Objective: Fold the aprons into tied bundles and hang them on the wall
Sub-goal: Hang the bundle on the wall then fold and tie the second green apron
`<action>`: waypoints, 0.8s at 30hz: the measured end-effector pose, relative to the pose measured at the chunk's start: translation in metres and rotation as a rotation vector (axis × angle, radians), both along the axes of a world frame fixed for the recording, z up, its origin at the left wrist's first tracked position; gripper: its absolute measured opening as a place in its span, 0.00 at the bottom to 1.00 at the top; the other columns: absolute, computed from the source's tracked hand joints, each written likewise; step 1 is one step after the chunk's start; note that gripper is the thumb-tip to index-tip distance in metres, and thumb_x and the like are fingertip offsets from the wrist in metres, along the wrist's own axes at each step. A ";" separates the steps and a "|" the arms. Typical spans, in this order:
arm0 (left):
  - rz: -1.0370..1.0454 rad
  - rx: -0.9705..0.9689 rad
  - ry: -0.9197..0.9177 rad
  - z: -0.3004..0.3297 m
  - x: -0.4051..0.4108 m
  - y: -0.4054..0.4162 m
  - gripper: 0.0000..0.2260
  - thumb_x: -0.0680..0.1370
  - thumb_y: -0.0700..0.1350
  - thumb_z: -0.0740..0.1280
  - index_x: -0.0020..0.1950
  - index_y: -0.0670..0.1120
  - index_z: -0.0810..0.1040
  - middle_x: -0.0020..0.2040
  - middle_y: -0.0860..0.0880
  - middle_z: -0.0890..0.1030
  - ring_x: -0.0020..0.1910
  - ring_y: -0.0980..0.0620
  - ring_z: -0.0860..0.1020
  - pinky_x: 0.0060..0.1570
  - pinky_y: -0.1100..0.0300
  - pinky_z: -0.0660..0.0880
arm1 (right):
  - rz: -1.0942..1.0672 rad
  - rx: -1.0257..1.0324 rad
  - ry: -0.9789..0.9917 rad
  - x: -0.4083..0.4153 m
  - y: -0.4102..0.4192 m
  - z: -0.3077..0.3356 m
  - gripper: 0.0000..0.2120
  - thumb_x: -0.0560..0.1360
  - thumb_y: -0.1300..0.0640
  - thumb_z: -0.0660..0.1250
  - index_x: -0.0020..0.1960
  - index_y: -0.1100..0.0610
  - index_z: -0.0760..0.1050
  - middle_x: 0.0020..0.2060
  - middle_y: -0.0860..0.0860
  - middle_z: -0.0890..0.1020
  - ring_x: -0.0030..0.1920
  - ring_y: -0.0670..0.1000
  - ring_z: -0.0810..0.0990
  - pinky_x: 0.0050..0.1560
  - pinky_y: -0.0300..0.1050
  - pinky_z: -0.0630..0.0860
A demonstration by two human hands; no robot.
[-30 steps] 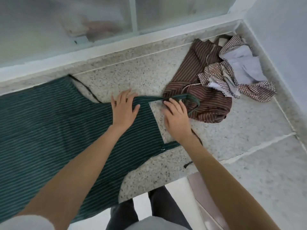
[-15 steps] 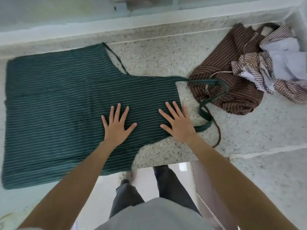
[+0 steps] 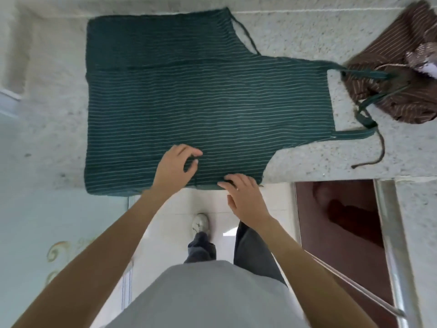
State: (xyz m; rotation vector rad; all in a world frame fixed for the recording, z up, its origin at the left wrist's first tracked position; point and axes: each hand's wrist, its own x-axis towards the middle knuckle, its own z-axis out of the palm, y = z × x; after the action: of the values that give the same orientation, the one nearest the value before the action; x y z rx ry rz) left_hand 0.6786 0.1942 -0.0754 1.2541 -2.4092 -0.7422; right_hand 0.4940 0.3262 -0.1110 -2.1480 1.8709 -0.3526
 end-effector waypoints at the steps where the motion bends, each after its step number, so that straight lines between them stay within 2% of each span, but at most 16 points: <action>1: -0.011 -0.016 -0.046 -0.005 0.025 0.015 0.12 0.76 0.48 0.59 0.54 0.47 0.79 0.50 0.51 0.80 0.50 0.50 0.76 0.51 0.58 0.70 | -0.043 0.036 0.049 0.012 0.006 -0.001 0.25 0.68 0.58 0.72 0.64 0.52 0.73 0.62 0.52 0.75 0.63 0.54 0.71 0.64 0.55 0.68; 4: -0.033 -0.022 -0.213 -0.022 0.074 0.043 0.17 0.75 0.54 0.57 0.58 0.49 0.77 0.55 0.52 0.78 0.54 0.48 0.76 0.56 0.51 0.68 | -0.036 0.187 0.209 0.024 0.008 -0.003 0.39 0.69 0.46 0.71 0.75 0.53 0.59 0.74 0.55 0.60 0.75 0.56 0.57 0.72 0.63 0.54; 7: -0.097 -0.061 -0.390 -0.034 0.100 0.050 0.25 0.73 0.62 0.60 0.66 0.51 0.71 0.64 0.52 0.73 0.64 0.51 0.69 0.68 0.42 0.56 | -0.022 0.325 0.360 0.032 -0.006 0.000 0.51 0.68 0.38 0.70 0.77 0.54 0.42 0.77 0.56 0.46 0.76 0.57 0.44 0.73 0.62 0.45; 10: -0.147 -0.054 -0.534 -0.037 0.100 0.044 0.39 0.69 0.68 0.65 0.75 0.50 0.60 0.74 0.51 0.62 0.74 0.51 0.58 0.69 0.35 0.42 | -0.045 0.364 0.441 0.036 -0.022 0.003 0.54 0.69 0.39 0.70 0.76 0.54 0.34 0.76 0.56 0.40 0.76 0.57 0.39 0.73 0.60 0.43; 12: -0.131 -0.037 -0.587 -0.035 0.095 0.036 0.45 0.67 0.71 0.63 0.77 0.51 0.52 0.76 0.51 0.55 0.76 0.52 0.51 0.68 0.34 0.39 | -0.086 0.341 0.438 0.037 -0.031 0.003 0.48 0.71 0.44 0.70 0.77 0.53 0.39 0.77 0.55 0.45 0.76 0.56 0.43 0.73 0.60 0.47; 14: -0.098 -0.025 -0.619 -0.033 0.086 0.032 0.49 0.66 0.73 0.63 0.77 0.51 0.46 0.77 0.50 0.51 0.76 0.51 0.46 0.67 0.32 0.38 | -0.122 0.267 0.415 0.035 -0.036 0.004 0.40 0.71 0.52 0.72 0.76 0.53 0.55 0.75 0.56 0.58 0.75 0.58 0.55 0.71 0.60 0.57; 16: -0.073 -0.030 -0.670 -0.033 0.075 0.036 0.52 0.63 0.74 0.63 0.76 0.52 0.41 0.78 0.47 0.46 0.76 0.46 0.42 0.66 0.31 0.37 | -0.123 0.177 0.360 0.033 -0.033 0.001 0.33 0.66 0.57 0.75 0.69 0.54 0.68 0.69 0.57 0.69 0.70 0.60 0.66 0.67 0.62 0.64; 19: -0.035 -0.031 -0.762 -0.037 0.058 0.050 0.52 0.65 0.74 0.61 0.76 0.52 0.36 0.77 0.43 0.41 0.74 0.37 0.39 0.66 0.32 0.37 | -0.078 0.009 0.243 0.028 -0.023 0.000 0.24 0.64 0.59 0.74 0.60 0.56 0.75 0.62 0.56 0.76 0.62 0.60 0.74 0.62 0.59 0.70; 21: 0.008 -0.028 -0.751 -0.039 0.053 0.053 0.46 0.69 0.71 0.60 0.76 0.52 0.42 0.77 0.41 0.43 0.74 0.35 0.41 0.66 0.33 0.37 | -0.071 -0.141 0.225 0.024 -0.016 0.004 0.20 0.66 0.61 0.72 0.58 0.56 0.76 0.56 0.54 0.79 0.55 0.57 0.76 0.58 0.54 0.71; 22: 0.030 -0.023 -0.704 -0.038 0.052 0.052 0.41 0.71 0.67 0.61 0.76 0.51 0.49 0.77 0.41 0.48 0.74 0.34 0.44 0.67 0.34 0.38 | -0.078 -0.199 0.221 0.024 -0.013 0.008 0.20 0.66 0.62 0.71 0.58 0.56 0.76 0.53 0.54 0.79 0.53 0.56 0.75 0.55 0.52 0.70; 24: 0.061 -0.067 -0.492 -0.034 0.055 0.052 0.28 0.72 0.56 0.67 0.69 0.48 0.67 0.73 0.42 0.64 0.73 0.34 0.56 0.69 0.36 0.48 | -0.077 -0.261 0.241 0.025 -0.009 0.017 0.23 0.64 0.67 0.69 0.59 0.57 0.73 0.50 0.55 0.78 0.49 0.54 0.70 0.49 0.48 0.66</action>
State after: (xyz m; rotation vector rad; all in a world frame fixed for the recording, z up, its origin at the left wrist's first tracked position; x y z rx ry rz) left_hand 0.7333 0.2462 -0.1089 1.6264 -2.7247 -0.3578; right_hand 0.5188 0.3173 -0.0942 -2.3836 2.1480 -0.3886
